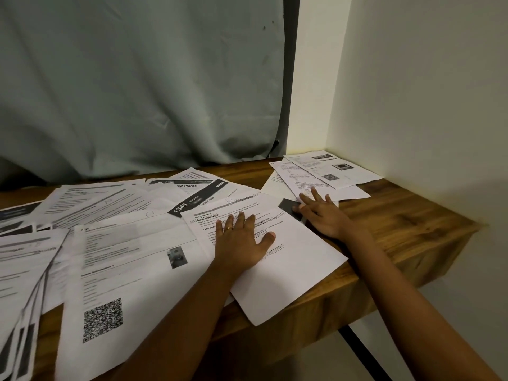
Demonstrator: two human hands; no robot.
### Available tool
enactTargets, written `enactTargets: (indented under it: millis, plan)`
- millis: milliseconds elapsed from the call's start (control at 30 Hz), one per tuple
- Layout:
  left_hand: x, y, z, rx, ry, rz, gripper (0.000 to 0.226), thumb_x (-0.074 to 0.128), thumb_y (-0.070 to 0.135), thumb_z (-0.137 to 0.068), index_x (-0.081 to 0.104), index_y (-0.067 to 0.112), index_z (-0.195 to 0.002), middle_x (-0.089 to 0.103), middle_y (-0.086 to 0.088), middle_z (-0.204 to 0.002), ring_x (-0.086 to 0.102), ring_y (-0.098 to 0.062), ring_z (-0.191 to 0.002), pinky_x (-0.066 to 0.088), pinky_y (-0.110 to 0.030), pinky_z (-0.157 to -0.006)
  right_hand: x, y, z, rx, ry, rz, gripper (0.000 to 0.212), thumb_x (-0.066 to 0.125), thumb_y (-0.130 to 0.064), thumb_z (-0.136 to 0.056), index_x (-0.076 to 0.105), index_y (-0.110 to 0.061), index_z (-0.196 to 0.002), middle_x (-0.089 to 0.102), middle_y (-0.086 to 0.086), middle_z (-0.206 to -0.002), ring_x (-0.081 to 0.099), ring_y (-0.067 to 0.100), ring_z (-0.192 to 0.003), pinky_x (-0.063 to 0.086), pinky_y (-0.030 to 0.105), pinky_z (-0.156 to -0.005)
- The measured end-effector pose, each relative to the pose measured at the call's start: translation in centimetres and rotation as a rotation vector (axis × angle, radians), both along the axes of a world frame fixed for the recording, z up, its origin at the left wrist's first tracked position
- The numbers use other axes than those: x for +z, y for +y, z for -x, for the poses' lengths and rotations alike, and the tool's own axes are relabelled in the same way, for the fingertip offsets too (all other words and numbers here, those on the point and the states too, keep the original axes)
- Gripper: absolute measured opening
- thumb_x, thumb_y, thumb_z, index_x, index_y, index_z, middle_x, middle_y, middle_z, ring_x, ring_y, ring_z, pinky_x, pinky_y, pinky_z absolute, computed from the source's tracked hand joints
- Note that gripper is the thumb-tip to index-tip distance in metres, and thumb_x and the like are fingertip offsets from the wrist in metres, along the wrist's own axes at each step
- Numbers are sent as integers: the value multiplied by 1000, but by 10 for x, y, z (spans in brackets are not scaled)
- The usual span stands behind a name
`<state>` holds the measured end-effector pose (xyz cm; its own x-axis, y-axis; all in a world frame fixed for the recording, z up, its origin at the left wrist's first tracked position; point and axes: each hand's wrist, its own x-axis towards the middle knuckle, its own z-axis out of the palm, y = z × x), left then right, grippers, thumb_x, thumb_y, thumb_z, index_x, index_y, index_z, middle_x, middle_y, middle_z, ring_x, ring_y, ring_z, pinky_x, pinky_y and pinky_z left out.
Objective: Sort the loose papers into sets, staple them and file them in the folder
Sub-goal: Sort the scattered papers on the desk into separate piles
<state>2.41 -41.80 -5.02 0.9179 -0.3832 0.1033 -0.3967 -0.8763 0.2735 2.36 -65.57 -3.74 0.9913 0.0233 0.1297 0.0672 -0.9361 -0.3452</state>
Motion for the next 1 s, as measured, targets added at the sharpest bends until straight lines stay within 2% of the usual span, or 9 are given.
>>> enactTargets:
  millis: [100,200,333,433,533,633,733,800,1000]
  plan:
    - [1,0,0,12,15,-2,75,27,66,-92,13,24,-153,5,-4,-161,0,-27,-148,-8,-47,-116,2,5,18,-3,-13,-181,47,22,-39,-103,57,-25,-131,20,-1,-157,0,19,-148,-2,37,-118]
    - [2,1,2,14,18,-8,75,27,66,-92,14,23,-153,5,-4,-161,0,-27,-148,-8,-48,-116,-1,8,36,-63,-94,-465,44,29,-39,-103,64,-20,-122,47,4,-144,36,21,-137,22,33,-115]
    - [11,3,6,53,-2,69,75,32,65,-92,20,21,-151,12,-8,-160,5,-29,-147,-6,-53,-117,0,15,41,-35,-169,-350,53,24,-56,-97,66,-24,-102,65,-3,-106,58,15,-106,40,28,-89]
    - [26,10,13,160,-4,63,83,35,70,-88,15,21,-152,9,-12,-160,3,-35,-147,-6,-55,-115,0,19,42,-37,-201,-199,51,24,-59,-95,58,-24,-80,54,-10,-75,55,12,-75,38,28,-68]
    - [42,23,28,193,131,-86,100,33,82,-79,3,21,-153,-2,-16,-159,-4,-40,-145,-7,-57,-113,1,19,44,-53,-235,-125,45,31,-41,-101,68,-16,-99,57,-8,-76,54,12,-71,39,26,-61]
    - [52,37,48,101,282,-185,114,38,89,-67,-7,29,-152,-15,-15,-158,-15,-42,-143,-9,-63,-110,2,17,49,-80,-253,-193,47,36,-45,-99,75,-18,-99,64,-9,-73,55,7,-65,44,26,-62]
    - [54,52,71,-24,335,-211,120,53,84,-63,-16,37,-149,-26,-11,-156,-22,-42,-141,-7,-65,-110,1,16,50,-73,-260,-353,46,45,-47,-95,77,-14,-90,71,-2,-78,64,15,-73,50,31,-67]
    - [50,59,85,-88,331,-247,125,62,79,-61,-21,40,-146,-30,-10,-154,-25,-42,-139,-7,-65,-110,3,17,50,-70,-248,-381,38,54,-45,-92,74,-13,-97,70,-2,-88,64,17,-81,47,24,-66]
    - [39,63,91,-113,322,-215,133,76,67,-59,-22,41,-146,-32,-10,-153,-26,-45,-138,-6,-64,-112,6,17,43,-17,-123,-178,46,68,-42,-84,60,-17,-122,61,4,-114,56,17,-98,49,32,-79]
